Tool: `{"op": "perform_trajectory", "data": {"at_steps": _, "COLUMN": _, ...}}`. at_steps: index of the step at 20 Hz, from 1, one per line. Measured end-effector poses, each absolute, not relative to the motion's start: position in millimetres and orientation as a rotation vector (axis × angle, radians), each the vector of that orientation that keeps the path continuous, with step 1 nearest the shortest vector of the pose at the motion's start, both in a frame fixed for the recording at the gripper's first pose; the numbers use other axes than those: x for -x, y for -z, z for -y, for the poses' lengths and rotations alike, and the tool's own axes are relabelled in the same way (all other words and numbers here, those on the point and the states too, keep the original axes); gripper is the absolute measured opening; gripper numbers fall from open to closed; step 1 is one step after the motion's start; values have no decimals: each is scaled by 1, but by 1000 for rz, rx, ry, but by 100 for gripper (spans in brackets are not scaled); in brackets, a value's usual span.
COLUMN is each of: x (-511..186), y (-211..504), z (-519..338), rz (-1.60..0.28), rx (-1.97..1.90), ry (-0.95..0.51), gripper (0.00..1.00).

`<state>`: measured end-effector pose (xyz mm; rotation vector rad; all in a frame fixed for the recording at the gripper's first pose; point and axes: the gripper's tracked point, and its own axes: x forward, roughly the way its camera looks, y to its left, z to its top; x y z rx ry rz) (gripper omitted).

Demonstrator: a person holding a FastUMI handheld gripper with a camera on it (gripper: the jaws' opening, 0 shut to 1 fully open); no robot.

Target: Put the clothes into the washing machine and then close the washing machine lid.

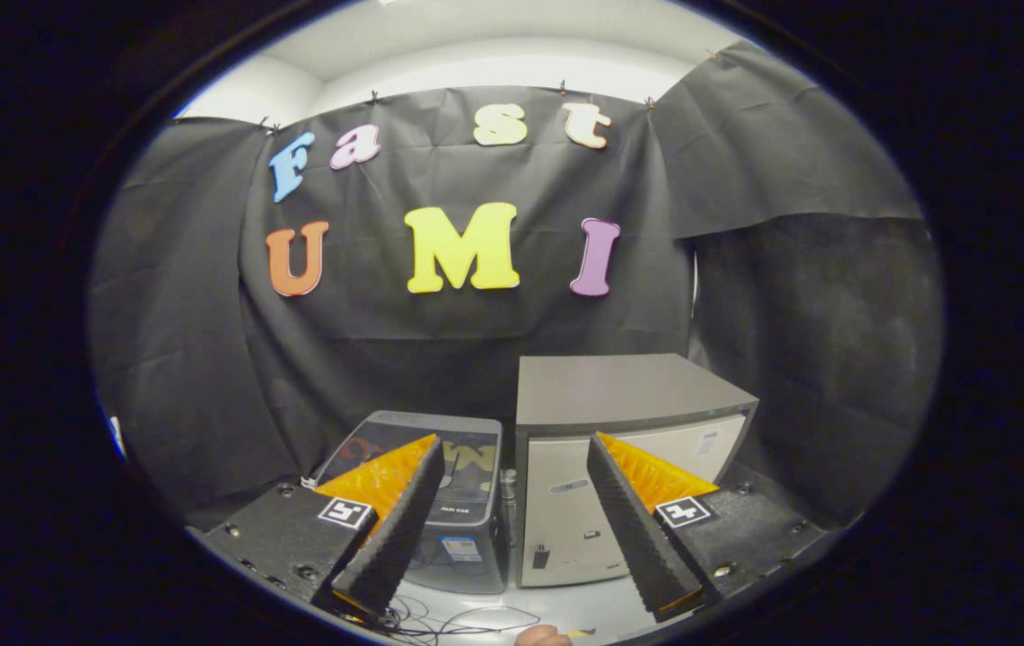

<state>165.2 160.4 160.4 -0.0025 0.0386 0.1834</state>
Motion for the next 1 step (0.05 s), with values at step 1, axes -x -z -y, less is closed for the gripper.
{"op": "perform_trajectory", "data": {"at_steps": 1, "x": -165, "y": -161, "z": -159, "rz": -38, "rx": -1, "ry": -181, "gripper": 100}}
